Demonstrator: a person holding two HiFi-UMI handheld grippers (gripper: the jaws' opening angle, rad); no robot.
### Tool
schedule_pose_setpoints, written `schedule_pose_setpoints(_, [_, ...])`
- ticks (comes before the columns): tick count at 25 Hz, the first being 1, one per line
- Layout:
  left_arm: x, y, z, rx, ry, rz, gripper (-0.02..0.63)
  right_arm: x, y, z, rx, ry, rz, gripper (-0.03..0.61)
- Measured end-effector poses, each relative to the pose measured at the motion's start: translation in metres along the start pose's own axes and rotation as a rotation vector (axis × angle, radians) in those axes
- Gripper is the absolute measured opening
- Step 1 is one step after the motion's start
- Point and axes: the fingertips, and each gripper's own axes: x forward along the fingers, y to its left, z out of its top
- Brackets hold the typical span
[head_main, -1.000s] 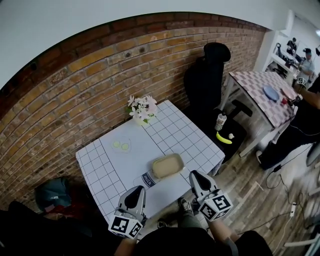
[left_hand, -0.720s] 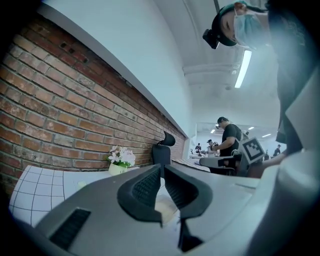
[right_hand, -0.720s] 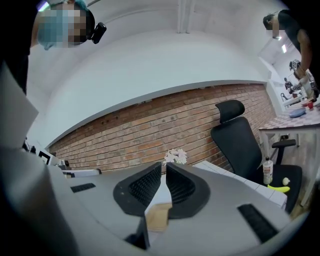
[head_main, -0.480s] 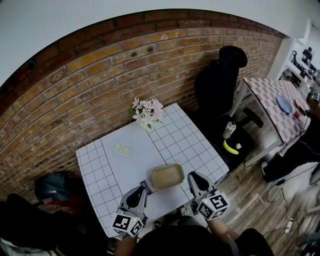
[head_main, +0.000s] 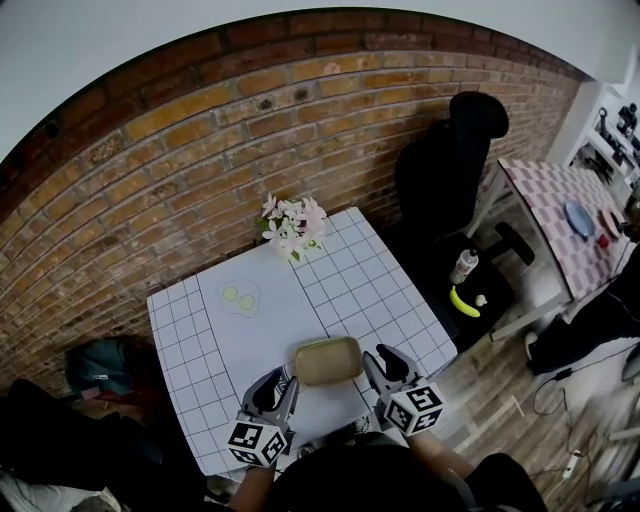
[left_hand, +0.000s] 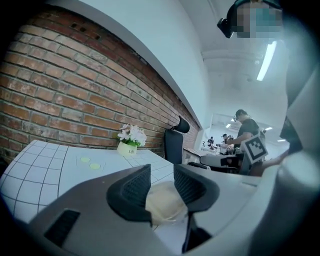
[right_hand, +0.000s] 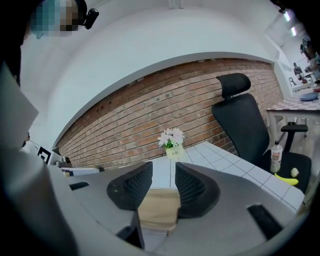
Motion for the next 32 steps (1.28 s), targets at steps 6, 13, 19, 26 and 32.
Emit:
schedule_pose_setpoints(6, [0.015, 0.002, -0.029, -0.071, 0.067, 0.017, 0.193, 0.013, -0.017, -0.030, 0.044, 0.087, 0.000, 0.158])
schedule_pose_setpoints(13, [0.028, -0.006, -0.065, -0.147, 0.173, -0.005, 0.297, 0.024, -0.023, -0.072, 0.098, 0.205, 0.028, 0.206])
schedule_pose_setpoints(19, [0.034, -0.006, -0.086, -0.228, 0.247, -0.001, 0.330, 0.029, -0.026, -0.092, 0.142, 0.265, 0.030, 0.227])
schedule_pose_setpoints(26, [0.036, -0.006, -0.102, -0.285, 0.292, -0.013, 0.330, 0.031, -0.026, -0.103, 0.158, 0.299, 0.037, 0.228])
schedule_pose_setpoints(32, [0.042, -0.007, -0.107, -0.303, 0.308, -0.018, 0.330, 0.034, -0.025, -0.107, 0.154, 0.317, 0.040, 0.227])
